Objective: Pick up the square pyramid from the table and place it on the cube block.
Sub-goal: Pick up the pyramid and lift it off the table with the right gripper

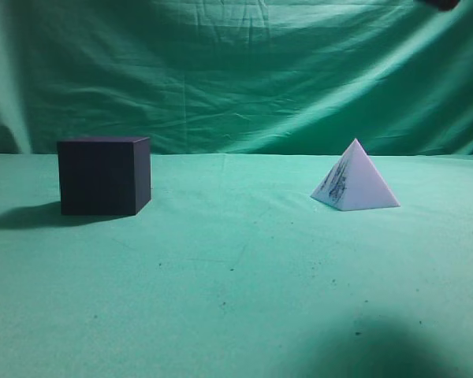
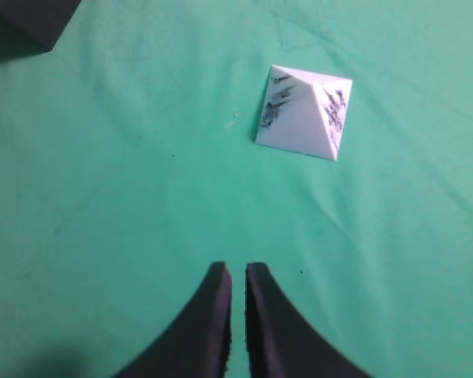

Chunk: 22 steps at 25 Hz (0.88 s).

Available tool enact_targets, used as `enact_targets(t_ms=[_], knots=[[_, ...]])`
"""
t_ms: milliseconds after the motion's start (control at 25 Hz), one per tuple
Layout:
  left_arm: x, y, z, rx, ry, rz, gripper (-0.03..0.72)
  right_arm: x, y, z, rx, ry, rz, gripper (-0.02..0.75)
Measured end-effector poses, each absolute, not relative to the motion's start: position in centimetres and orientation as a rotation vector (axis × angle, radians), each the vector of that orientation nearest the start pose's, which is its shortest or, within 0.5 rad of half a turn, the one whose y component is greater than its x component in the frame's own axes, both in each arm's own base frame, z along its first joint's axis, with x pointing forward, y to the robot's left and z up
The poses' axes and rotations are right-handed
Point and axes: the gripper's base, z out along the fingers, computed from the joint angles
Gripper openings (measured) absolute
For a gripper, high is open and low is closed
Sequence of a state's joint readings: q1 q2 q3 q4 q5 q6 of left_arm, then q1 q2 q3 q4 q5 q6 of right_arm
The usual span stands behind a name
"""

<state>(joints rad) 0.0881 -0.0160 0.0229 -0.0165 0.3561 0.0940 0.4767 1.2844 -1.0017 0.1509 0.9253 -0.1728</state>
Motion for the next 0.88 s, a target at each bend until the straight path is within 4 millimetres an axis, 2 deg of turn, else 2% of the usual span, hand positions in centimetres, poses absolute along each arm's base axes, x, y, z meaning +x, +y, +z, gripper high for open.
enact_targets(t_ms=[40, 80, 120, 200, 320, 400, 440, 680, 880], knots=[[5.3, 0.4, 17.4, -0.005, 1.848, 0.111, 0.0, 22.1, 12.8, 29.3, -0.788, 2.604, 0.282, 0.048], [5.3, 0.4, 17.4, -0.005, 1.848, 0.111, 0.0, 22.9, 13.3, 29.1, -0.794, 2.616, 0.28, 0.048], [5.3, 0.4, 17.4, -0.005, 1.848, 0.111, 0.0, 23.6, 13.7, 28.8, -0.797, 2.627, 0.278, 0.132], [5.3, 0.4, 17.4, -0.005, 1.848, 0.111, 0.0, 25.0, 14.4, 28.1, -0.801, 2.649, 0.274, 0.239], [5.3, 0.4, 17.4, -0.005, 1.848, 0.111, 0.0, 26.7, 15.3, 26.9, -0.808, 2.685, 0.267, 0.451], [5.3, 0.4, 17.4, -0.005, 1.848, 0.111, 0.0, 27.9, 15.9, 26.0, -0.806, 2.706, 0.263, 0.551], [5.3, 0.4, 17.4, -0.005, 1.848, 0.111, 0.0, 28.3, 16.1, 25.7, -0.805, 2.713, 0.262, 0.577], [5.3, 0.4, 17.4, -0.005, 1.848, 0.111, 0.0, 31.2, 17.6, 22.7, -0.811, 2.769, 0.244, 0.566], [5.3, 0.4, 17.4, -0.005, 1.848, 0.111, 0.0, 33.3, 18.1, 20.6, -0.812, 2.797, 0.149, 0.566]])
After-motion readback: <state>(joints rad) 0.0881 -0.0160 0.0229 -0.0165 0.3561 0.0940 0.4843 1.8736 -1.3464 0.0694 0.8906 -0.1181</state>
